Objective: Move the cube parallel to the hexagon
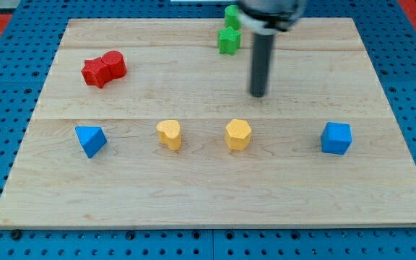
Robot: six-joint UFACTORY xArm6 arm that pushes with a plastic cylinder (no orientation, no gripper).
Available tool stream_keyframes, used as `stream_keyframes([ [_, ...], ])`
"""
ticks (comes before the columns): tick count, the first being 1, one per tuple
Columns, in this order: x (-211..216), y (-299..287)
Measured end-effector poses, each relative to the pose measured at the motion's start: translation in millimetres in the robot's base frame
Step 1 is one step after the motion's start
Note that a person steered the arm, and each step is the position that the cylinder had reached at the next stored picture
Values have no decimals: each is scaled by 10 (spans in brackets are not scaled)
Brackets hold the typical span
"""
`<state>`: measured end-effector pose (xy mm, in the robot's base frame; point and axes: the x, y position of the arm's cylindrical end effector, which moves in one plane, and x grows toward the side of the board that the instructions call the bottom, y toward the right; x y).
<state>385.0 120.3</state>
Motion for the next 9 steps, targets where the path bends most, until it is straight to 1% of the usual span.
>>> stream_keyframes([
  [1,-67,1027],
  [2,407,1880],
  [3,833,1644],
  [4,1112,1180],
  [6,1112,271],
  [7,1112,-21],
  [8,1091,-178],
  [9,954,-218],
])
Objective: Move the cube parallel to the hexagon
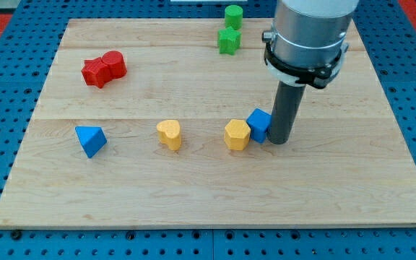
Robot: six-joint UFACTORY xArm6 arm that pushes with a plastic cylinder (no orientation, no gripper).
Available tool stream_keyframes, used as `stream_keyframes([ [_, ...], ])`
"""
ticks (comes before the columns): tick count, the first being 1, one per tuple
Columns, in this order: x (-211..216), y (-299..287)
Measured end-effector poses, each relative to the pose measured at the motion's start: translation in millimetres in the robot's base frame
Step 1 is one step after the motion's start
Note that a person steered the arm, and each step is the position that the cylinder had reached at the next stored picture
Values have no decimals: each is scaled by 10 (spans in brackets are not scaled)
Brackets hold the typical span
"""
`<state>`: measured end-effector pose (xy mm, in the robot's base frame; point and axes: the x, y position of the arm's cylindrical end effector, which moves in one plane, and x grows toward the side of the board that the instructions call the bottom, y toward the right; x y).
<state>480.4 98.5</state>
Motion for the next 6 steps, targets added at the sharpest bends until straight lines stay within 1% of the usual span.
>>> stream_keyframes([
  [2,-235,-570],
  [5,-641,-535],
  [6,-822,-335],
])
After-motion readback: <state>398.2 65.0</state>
